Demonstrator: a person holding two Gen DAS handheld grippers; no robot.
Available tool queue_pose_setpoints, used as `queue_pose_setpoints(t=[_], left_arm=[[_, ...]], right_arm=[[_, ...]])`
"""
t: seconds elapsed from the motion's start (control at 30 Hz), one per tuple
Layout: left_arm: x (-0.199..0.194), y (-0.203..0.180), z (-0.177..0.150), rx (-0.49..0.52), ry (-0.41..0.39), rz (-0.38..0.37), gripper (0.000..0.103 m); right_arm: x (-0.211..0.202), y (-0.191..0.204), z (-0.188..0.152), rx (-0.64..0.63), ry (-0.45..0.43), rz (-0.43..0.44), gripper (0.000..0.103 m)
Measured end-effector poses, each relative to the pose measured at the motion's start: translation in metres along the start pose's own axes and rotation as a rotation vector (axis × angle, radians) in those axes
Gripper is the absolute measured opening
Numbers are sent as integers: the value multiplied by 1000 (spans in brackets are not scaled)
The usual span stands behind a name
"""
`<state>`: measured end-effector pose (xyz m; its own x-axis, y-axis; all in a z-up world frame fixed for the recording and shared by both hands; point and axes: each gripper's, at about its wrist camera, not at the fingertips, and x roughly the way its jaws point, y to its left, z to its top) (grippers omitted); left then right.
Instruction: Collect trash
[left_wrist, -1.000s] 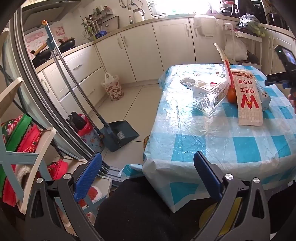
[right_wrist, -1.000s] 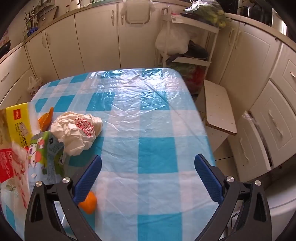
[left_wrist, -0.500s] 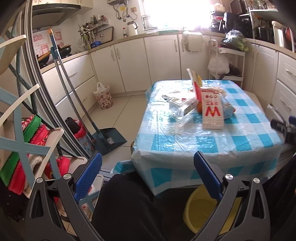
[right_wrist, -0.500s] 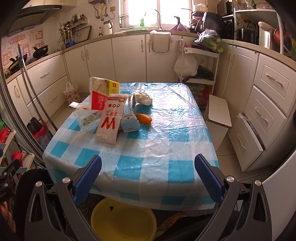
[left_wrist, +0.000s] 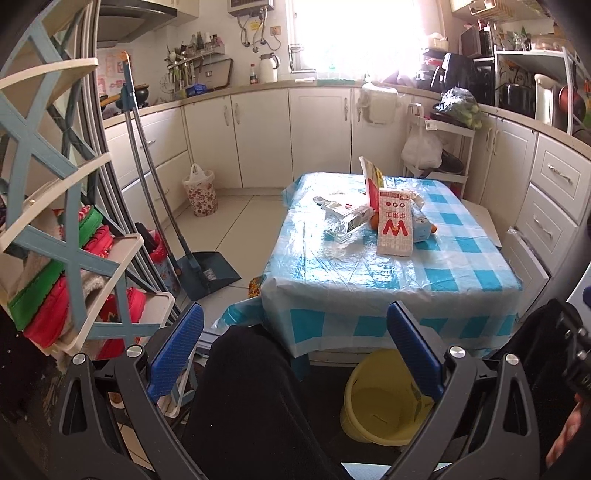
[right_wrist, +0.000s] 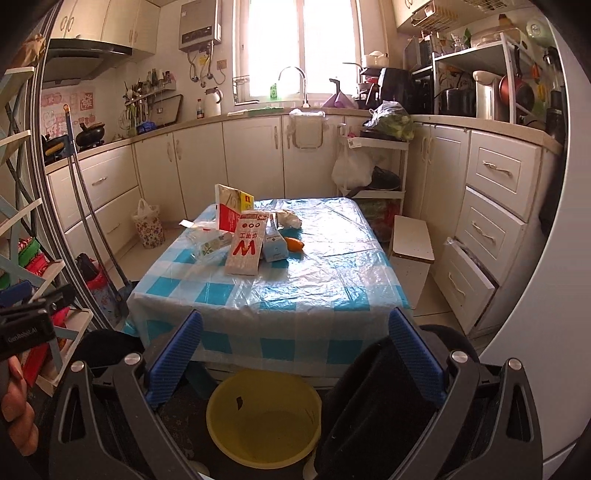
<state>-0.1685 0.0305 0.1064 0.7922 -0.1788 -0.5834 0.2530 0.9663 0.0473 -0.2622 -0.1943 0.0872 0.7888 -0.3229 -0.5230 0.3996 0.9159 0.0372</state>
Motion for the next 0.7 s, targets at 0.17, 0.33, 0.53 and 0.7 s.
queue_pose_setpoints(t=[0.17, 0.33, 0.53, 0.7], left_arm=[[-14, -4, -2, 5, -28, -10, 96], [-19, -8, -1, 15, -39, -18, 96], [-18, -8, -1, 8, -38, -10, 96], [-17, -9, -1, 8, -30, 0, 96]], right_arm=[[-3, 0, -20, 15, 39, -3, 96], [-11, 5, -20, 2, 22, 7, 96], [-16, 6, -16, -7, 9, 10, 96], [-19, 3, -11, -5, 4, 0, 96]])
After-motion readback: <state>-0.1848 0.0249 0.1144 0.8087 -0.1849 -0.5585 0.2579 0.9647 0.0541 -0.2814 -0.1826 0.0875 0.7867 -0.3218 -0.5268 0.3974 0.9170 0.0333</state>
